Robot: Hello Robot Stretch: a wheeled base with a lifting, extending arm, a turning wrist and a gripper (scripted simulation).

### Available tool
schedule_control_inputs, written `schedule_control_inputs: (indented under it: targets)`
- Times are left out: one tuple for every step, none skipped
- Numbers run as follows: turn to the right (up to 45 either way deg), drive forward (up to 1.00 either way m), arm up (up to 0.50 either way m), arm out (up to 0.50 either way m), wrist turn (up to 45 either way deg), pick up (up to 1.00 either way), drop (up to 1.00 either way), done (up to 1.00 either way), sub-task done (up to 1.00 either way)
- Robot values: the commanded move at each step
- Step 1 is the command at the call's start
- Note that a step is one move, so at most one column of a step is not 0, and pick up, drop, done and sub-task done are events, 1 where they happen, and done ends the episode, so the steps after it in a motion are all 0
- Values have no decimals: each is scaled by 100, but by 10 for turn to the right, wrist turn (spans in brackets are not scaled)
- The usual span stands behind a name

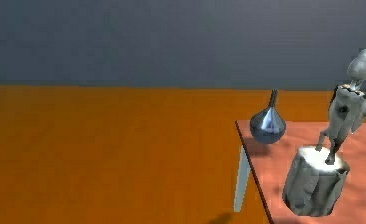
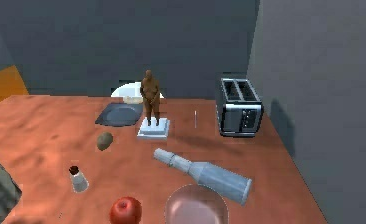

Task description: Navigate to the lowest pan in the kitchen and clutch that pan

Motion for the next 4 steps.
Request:
schedule_control_inputs:
  targets:
    - [0,0,50,0,0,0,0,0,0]
    - [0,0,38,0,0,0,0,0,0]
    - [0,0,0,26,0,0,0,0,0]
    - [0,0,0,0,450,0,0,0,0]
